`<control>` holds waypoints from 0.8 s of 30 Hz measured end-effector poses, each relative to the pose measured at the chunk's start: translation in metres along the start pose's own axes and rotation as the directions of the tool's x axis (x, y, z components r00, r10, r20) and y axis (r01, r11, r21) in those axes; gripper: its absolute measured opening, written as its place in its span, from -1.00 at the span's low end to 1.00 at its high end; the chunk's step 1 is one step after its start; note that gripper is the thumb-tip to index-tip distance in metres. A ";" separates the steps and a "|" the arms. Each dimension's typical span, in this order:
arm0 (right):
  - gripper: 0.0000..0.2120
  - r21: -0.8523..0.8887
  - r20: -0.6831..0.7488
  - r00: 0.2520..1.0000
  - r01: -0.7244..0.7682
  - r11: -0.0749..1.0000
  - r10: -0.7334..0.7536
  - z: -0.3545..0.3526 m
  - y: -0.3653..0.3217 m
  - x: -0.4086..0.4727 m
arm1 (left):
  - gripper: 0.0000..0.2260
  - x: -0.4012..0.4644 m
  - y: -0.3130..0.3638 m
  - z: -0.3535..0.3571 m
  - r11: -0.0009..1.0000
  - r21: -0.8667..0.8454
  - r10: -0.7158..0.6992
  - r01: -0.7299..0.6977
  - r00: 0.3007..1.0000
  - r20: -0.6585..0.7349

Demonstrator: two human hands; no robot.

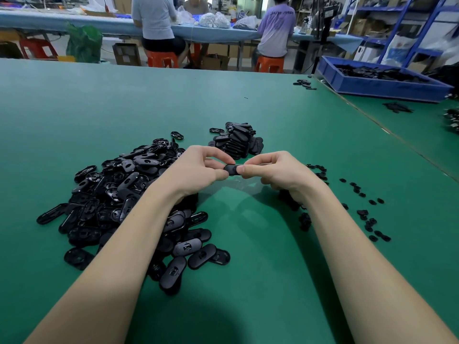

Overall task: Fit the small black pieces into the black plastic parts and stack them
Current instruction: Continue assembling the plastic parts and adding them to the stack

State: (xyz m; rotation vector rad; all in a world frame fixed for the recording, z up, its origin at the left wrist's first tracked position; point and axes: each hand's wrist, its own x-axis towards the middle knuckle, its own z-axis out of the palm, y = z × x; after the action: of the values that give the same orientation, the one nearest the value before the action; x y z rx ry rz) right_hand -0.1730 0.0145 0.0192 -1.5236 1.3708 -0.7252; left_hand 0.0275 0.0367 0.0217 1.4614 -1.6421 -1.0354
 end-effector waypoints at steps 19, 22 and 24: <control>-0.90 -0.198 -0.061 0.994 0.073 0.977 -0.087 0.006 -0.007 0.010 | -0.95 0.003 -0.001 0.008 0.965 0.263 0.048 -0.015 0.992 -0.120; -0.89 -0.274 -0.121 0.988 0.063 0.960 -0.099 0.010 -0.007 0.011 | -0.93 0.003 0.000 0.008 0.937 0.348 0.064 -0.024 0.993 -0.103; -0.88 -0.265 -0.110 0.989 0.067 0.962 -0.099 0.011 -0.007 0.011 | -0.91 0.002 -0.001 0.007 0.949 0.313 0.059 -0.032 0.995 -0.077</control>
State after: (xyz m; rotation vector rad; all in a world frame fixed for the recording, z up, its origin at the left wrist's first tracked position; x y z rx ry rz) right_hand -0.1578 0.0068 0.0194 -1.7765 1.5491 -0.7215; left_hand 0.0216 0.0354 0.0182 1.6353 -1.8292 -0.6988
